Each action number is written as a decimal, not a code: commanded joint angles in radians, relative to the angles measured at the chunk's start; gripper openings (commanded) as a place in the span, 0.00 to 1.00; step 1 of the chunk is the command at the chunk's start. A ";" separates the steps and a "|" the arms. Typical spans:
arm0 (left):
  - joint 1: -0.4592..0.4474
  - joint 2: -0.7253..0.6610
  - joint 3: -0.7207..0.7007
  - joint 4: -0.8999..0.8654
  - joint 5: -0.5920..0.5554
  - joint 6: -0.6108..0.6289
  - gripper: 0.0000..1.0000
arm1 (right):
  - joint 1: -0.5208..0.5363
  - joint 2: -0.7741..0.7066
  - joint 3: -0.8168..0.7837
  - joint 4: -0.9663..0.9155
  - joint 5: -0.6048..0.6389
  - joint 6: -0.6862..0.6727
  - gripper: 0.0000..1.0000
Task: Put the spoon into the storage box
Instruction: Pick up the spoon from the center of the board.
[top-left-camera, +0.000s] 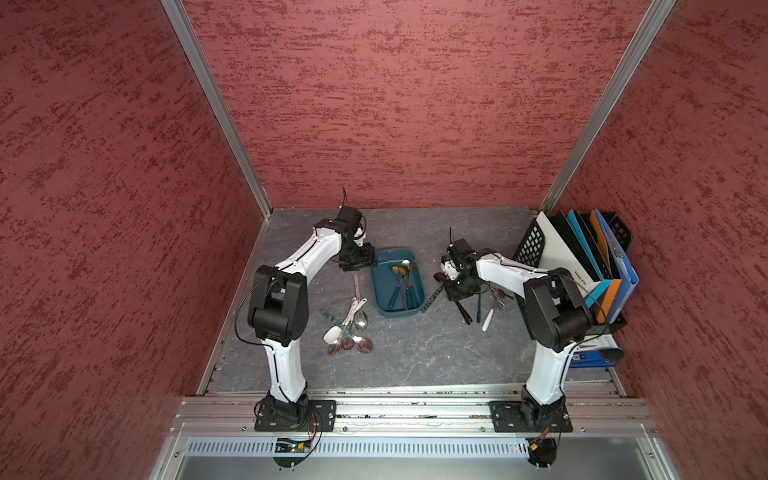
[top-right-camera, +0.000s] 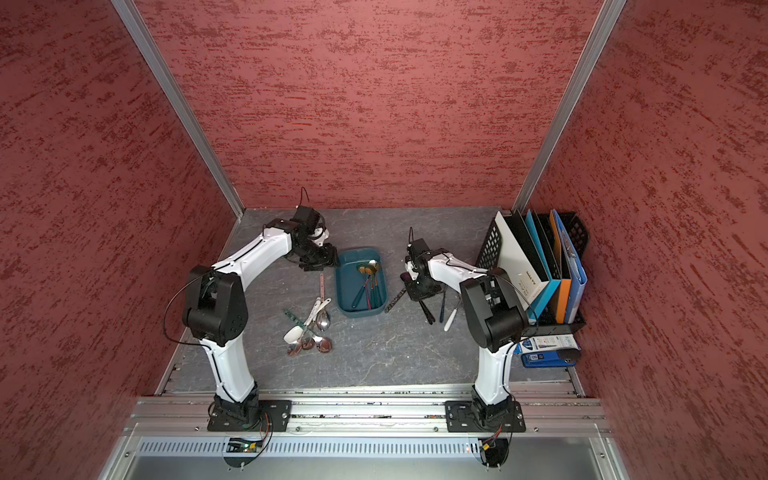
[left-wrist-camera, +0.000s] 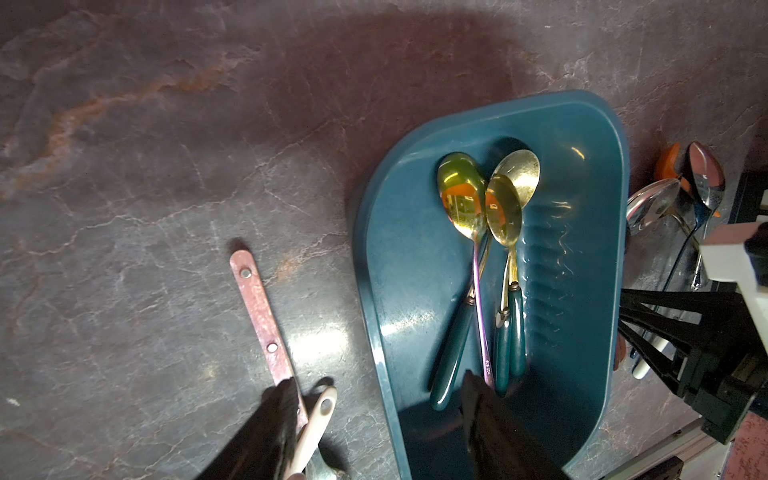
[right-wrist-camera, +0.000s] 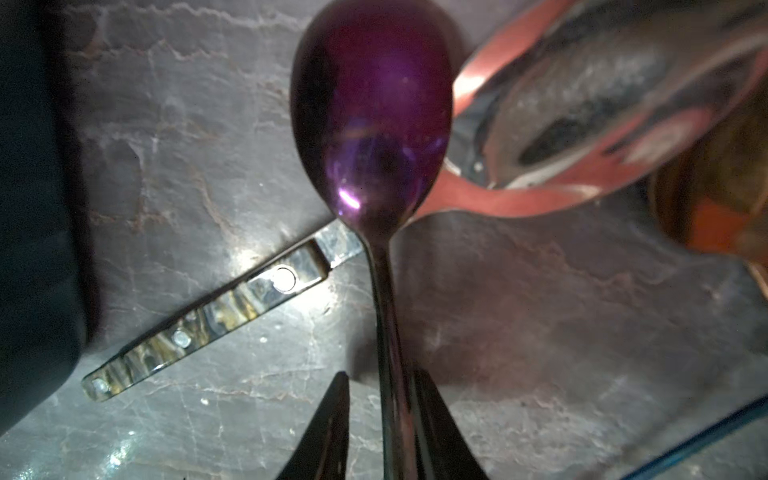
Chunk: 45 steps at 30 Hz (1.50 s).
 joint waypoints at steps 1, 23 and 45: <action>-0.003 0.019 0.022 0.006 0.015 0.017 0.65 | 0.003 -0.003 0.058 -0.024 0.045 -0.040 0.29; 0.000 -0.005 -0.021 0.015 0.004 0.006 0.65 | 0.001 0.068 0.122 -0.014 0.042 -0.120 0.20; 0.001 -0.002 -0.014 0.009 -0.002 0.002 0.65 | 0.000 0.050 0.093 0.019 0.025 -0.134 0.05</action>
